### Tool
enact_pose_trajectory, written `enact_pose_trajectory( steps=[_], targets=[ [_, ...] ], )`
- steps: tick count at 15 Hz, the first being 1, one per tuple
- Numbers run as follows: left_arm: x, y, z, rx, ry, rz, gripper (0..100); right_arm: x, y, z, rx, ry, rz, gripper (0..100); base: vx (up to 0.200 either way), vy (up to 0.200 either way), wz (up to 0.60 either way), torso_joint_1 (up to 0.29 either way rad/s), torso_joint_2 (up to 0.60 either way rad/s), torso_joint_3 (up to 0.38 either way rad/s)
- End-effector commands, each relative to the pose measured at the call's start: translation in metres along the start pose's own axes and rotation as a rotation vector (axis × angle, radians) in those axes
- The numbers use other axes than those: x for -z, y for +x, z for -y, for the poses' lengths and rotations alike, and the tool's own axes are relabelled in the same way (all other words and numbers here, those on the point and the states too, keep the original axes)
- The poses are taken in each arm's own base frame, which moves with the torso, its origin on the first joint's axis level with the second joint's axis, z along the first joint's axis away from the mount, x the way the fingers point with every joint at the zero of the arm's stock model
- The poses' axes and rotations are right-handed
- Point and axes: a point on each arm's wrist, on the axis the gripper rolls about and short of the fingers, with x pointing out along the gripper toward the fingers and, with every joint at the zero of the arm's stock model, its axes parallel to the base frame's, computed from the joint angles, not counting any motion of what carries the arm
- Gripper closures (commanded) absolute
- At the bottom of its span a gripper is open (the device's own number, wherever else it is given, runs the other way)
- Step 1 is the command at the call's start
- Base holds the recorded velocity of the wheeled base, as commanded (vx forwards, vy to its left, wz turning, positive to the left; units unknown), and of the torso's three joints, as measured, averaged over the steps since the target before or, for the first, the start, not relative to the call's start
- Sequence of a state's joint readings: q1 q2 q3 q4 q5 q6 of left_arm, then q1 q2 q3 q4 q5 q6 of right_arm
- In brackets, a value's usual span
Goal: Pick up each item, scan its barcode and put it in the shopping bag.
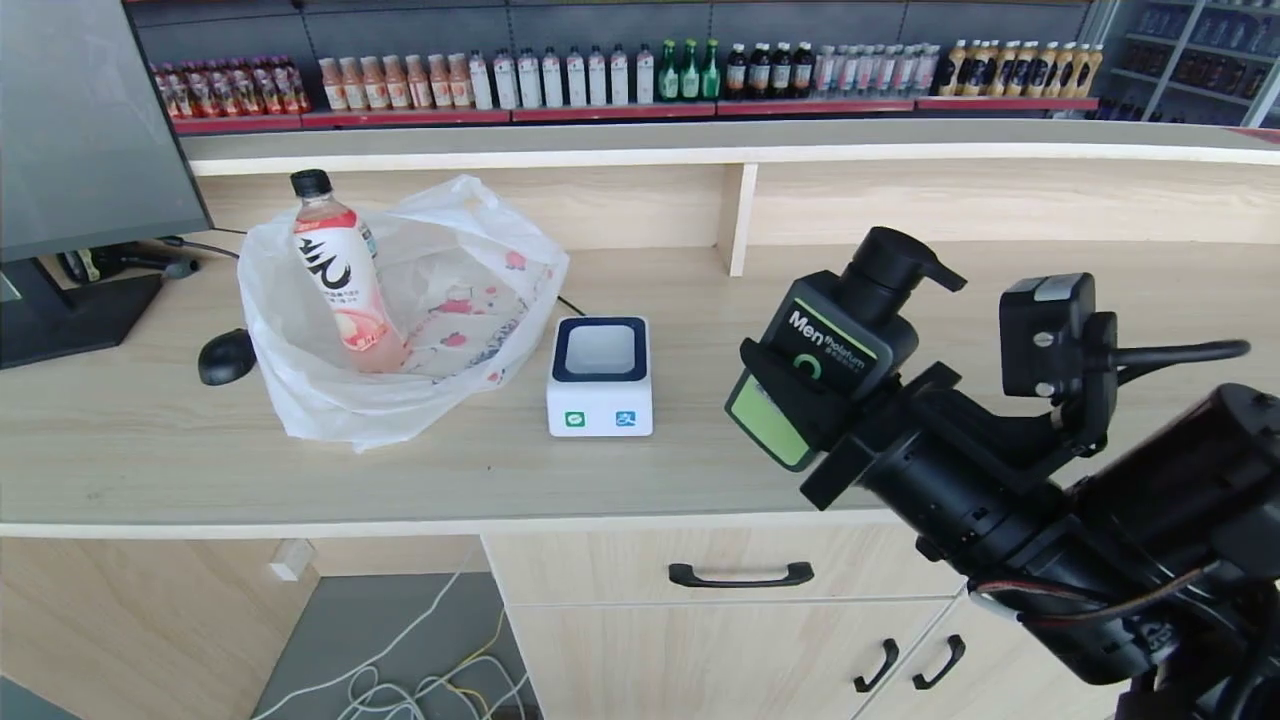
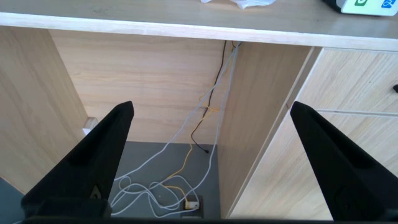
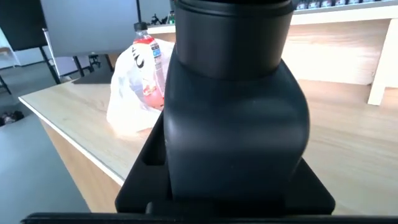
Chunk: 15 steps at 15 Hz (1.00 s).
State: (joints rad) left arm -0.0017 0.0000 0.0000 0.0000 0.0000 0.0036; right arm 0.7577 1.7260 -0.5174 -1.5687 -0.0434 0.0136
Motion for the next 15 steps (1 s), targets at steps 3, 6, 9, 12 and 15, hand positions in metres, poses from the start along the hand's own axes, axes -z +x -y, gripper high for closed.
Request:
enact_pose_trajectory(
  steps=[3,6,9,12,15],
  targets=[
    [0.0,0.0,0.0,-0.002,-0.002,0.0,0,0.0,0.005,0.016,0.054,-0.019,0.011,100,0.0,0.2,0.0,0.004,0.0,-0.001],
    [0.0,0.0,0.0,-0.002,-0.005,0.0,0,0.001,0.006,0.016,0.055,-0.019,0.011,100,0.0,0.2,0.0,0.001,0.0,0.004],
    [0.0,0.0,0.0,-0.002,-0.005,0.0,0,-0.002,0.008,0.016,0.055,-0.017,0.025,100,0.0,0.2,0.0,-0.001,0.0,0.001],
    [0.0,0.0,0.0,-0.002,-0.008,0.0,0,-0.004,0.012,0.016,0.054,-0.016,0.042,100,0.0,0.133,0.0,0.002,0.0,0.0],
    [0.0,0.0,0.0,-0.002,-0.005,0.0,0,-0.008,0.016,0.015,0.049,0.017,0.062,100,0.0,0.0,0.0,0.0,0.0,0.0]
  ],
)
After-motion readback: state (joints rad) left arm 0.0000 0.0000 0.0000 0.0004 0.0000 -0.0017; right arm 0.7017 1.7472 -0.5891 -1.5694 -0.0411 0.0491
